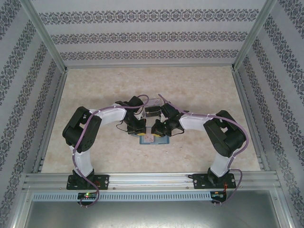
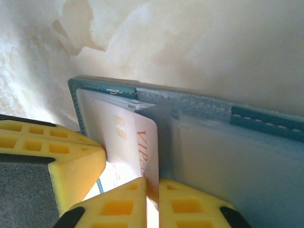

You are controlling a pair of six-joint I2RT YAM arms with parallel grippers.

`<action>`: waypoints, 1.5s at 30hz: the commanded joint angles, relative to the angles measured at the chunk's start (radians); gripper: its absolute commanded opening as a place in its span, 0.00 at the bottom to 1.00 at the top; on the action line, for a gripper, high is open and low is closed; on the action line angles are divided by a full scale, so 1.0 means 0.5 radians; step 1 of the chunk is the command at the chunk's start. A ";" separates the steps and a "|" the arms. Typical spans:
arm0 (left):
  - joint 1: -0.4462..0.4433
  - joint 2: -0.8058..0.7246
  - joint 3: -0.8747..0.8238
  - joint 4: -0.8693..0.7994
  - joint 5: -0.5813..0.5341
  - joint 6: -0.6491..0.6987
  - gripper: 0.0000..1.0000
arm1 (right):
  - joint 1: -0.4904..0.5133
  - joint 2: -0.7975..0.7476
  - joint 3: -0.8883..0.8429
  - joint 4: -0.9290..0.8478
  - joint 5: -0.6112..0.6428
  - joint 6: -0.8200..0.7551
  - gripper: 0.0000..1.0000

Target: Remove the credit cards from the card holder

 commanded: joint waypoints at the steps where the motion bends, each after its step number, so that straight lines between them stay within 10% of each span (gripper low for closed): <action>1: -0.029 0.102 -0.027 -0.079 -0.055 0.037 0.00 | -0.004 -0.060 -0.017 0.147 -0.045 -0.007 0.09; 45: -0.030 0.085 -0.034 -0.098 -0.069 0.039 0.00 | 0.089 -0.150 0.395 -1.005 0.740 -0.460 0.01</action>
